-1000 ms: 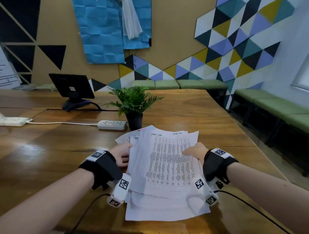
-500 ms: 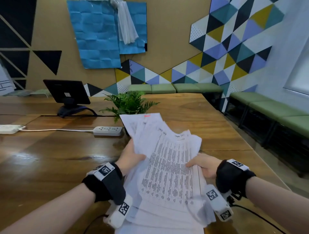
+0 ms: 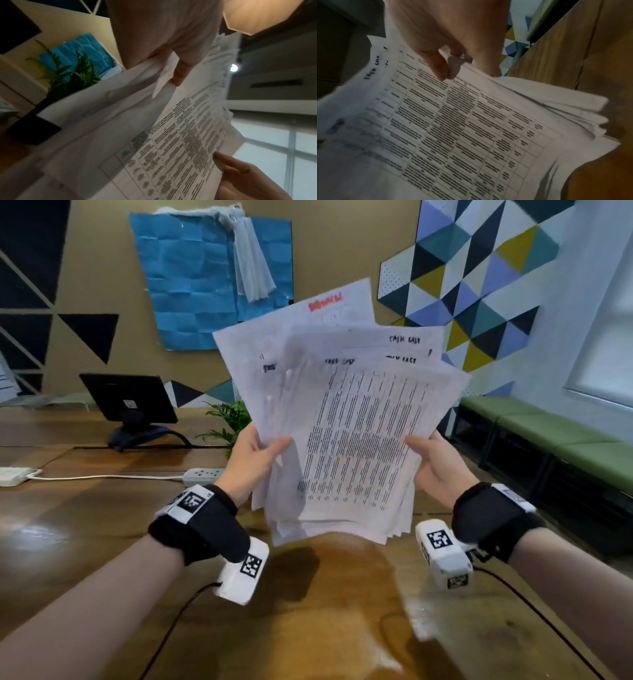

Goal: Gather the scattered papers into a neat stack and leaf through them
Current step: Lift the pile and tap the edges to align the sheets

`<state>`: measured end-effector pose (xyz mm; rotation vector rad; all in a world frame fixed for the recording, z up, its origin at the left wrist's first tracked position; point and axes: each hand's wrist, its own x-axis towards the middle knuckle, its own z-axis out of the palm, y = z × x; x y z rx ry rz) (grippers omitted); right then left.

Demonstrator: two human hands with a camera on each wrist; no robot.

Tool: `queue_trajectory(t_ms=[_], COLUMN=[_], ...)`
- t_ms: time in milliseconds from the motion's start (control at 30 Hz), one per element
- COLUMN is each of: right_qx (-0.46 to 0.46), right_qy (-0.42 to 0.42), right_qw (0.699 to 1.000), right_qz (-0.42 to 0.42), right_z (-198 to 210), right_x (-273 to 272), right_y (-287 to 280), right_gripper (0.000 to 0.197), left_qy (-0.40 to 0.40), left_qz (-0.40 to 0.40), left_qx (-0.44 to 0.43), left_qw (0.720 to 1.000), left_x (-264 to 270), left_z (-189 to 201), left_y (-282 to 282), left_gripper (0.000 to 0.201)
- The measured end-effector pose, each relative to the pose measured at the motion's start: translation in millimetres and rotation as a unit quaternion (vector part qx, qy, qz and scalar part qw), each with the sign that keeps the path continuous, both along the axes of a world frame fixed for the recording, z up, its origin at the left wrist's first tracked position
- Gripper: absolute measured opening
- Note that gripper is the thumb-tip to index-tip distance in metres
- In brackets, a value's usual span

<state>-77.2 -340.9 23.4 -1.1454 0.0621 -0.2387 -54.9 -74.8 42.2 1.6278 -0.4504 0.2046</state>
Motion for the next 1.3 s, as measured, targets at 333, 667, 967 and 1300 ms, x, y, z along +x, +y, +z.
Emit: queue_trajectory(t_ms=[333,667,967,1300], right_qx=[-0.096,-0.142,-0.194,-0.132], right_qy=[0.048,-0.014,-0.012,0.056], right_qw=[0.991,0.990,0.981,0.988], right_qz=[0.081,0.002,0.000,-0.054], right_z=[-6.5,-0.2,-7.8,-18.6], right_x=[5.3,1.8,-5.0,6.4], right_y=[5.7,31.0,13.0,35.3], right_gripper=[0.050,0.041,0.029,0.045], left_qy=[0.111,0.033,-0.015,0.127], left_qz=[-0.041,0.086,0.082,0.054], left_qx=[-0.011,0.037,0.067,-0.022], left_qw=[0.993,0.995,0.994,0.990], left_x=[20.0,10.7,10.6,20.1], left_z=[-12.5,-16.1,-37.1,-52.0], left_y=[17.8,-7.1,0.8,-0.9], left_gripper=[0.025,0.019,0.026,0.039])
